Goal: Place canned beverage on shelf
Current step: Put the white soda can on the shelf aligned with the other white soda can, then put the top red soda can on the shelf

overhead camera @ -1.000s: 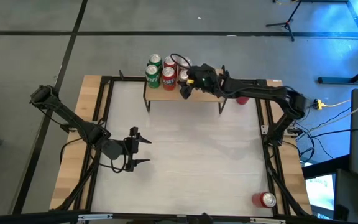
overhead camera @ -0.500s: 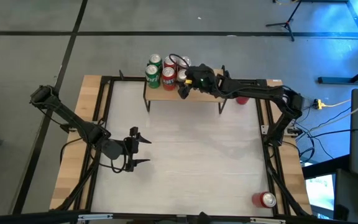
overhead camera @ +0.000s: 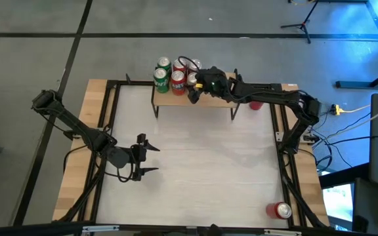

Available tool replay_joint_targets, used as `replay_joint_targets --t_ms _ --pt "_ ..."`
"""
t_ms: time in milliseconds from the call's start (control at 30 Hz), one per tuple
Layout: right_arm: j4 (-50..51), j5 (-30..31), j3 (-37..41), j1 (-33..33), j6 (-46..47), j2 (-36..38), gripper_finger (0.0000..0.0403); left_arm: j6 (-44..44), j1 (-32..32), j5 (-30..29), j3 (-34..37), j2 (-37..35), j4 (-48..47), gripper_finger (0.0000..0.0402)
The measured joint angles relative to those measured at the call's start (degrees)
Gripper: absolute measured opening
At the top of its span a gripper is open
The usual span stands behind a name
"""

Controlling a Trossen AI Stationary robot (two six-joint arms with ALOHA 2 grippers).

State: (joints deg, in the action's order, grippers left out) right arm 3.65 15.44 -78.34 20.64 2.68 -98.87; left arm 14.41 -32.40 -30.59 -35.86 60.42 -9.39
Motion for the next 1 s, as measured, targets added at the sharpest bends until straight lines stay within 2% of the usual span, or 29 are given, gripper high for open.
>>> replay_joint_targets --t_ms 467,800,1000 --pt "13.9 0.0 -10.4 0.0 0.0 0.0 0.0356 0.0 0.0 0.2 0.0 0.0 0.0 0.0343" --pt "36.6 1.0 -24.4 -3.1 -2.3 0.4 0.0356 0.6 0.0 0.2 0.0 0.0 0.0 0.0343" --pt "48.1 3.6 -26.2 -6.7 -1.0 6.5 0.0356 2.0 0.0 0.2 0.0 0.0 0.0 0.0343"
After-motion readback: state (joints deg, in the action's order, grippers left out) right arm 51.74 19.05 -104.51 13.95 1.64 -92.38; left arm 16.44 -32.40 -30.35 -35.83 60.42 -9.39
